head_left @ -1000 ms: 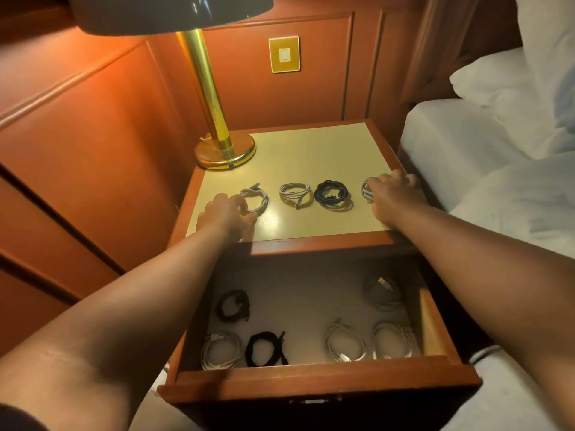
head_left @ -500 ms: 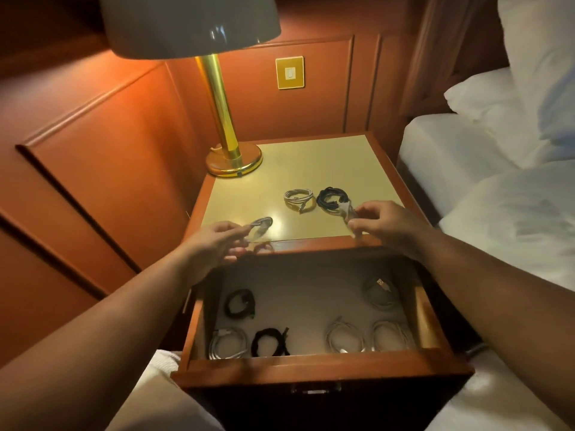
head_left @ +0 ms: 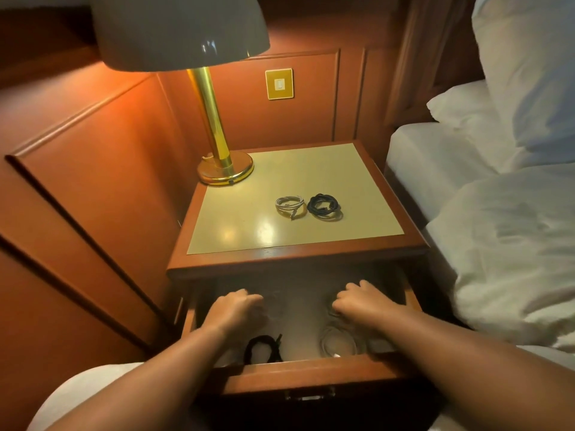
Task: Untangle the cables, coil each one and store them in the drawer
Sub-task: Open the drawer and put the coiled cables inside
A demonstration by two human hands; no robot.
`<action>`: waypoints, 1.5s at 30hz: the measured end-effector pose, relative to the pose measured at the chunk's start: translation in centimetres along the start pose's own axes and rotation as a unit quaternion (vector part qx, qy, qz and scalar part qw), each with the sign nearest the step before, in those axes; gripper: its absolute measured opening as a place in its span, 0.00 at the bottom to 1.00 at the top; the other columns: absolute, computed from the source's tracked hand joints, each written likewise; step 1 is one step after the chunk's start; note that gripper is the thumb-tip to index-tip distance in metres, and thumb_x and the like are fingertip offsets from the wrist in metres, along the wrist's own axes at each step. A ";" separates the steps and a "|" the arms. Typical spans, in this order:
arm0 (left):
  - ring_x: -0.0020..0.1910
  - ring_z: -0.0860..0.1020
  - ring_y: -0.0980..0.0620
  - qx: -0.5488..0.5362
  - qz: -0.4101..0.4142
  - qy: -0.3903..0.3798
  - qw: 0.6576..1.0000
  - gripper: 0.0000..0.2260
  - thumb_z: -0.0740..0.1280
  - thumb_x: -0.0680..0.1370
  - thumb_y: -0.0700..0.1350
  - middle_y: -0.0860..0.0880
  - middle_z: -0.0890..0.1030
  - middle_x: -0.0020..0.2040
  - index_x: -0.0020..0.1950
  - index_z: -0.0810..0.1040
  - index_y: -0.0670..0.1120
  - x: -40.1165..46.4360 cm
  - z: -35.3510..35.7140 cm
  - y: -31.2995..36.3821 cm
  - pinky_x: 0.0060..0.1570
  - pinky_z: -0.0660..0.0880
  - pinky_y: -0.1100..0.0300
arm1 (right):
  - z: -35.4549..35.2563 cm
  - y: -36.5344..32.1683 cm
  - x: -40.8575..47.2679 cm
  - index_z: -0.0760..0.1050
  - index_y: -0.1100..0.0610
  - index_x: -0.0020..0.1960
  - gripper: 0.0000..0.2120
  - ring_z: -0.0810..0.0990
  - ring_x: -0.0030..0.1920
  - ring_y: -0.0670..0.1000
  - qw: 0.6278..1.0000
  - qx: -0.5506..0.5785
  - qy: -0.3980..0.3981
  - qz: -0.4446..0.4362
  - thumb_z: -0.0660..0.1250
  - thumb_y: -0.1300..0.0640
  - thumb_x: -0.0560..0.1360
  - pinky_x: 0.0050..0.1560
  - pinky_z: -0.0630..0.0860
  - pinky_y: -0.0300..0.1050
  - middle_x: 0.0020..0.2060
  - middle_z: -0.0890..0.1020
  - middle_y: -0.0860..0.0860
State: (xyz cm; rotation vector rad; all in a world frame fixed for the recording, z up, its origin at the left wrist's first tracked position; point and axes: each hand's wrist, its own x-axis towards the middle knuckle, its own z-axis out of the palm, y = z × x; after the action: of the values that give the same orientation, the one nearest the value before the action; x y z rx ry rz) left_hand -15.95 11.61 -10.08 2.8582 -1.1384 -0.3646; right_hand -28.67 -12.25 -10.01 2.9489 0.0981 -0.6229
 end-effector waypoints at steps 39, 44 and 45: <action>0.63 0.72 0.42 0.018 -0.059 0.111 0.992 0.28 0.65 0.78 0.64 0.45 0.70 0.69 0.76 0.61 0.61 16.1 -8.1 2.8 0.57 0.75 0.49 | -9.4 7.4 8.1 0.71 0.47 0.67 0.16 0.72 0.61 0.57 0.955 0.098 0.252 0.119 0.63 0.52 0.79 0.63 0.66 0.54 0.60 0.78 0.54; 0.50 0.76 0.47 -0.022 -0.042 0.119 0.992 0.18 0.68 0.77 0.60 0.48 0.78 0.57 0.65 0.75 0.59 16.5 -8.5 2.3 0.45 0.78 0.53 | -9.0 3.9 3.8 0.79 0.51 0.58 0.12 0.75 0.55 0.54 0.950 0.170 0.257 -0.039 0.71 0.52 0.75 0.53 0.66 0.48 0.52 0.82 0.50; 0.49 0.76 0.48 -0.028 -0.036 0.117 0.992 0.17 0.69 0.77 0.59 0.49 0.79 0.56 0.64 0.76 0.58 16.4 -8.6 2.1 0.43 0.77 0.55 | -8.6 3.1 2.6 0.79 0.51 0.56 0.11 0.75 0.54 0.53 0.946 0.188 0.252 -0.084 0.72 0.53 0.74 0.52 0.67 0.48 0.51 0.82 0.49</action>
State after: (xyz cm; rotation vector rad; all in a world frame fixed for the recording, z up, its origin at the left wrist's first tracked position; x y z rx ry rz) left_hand -3.83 -1.54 -4.76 2.8053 -0.9685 -0.0597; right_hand -22.61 -14.00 -2.93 3.4246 0.3111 0.1373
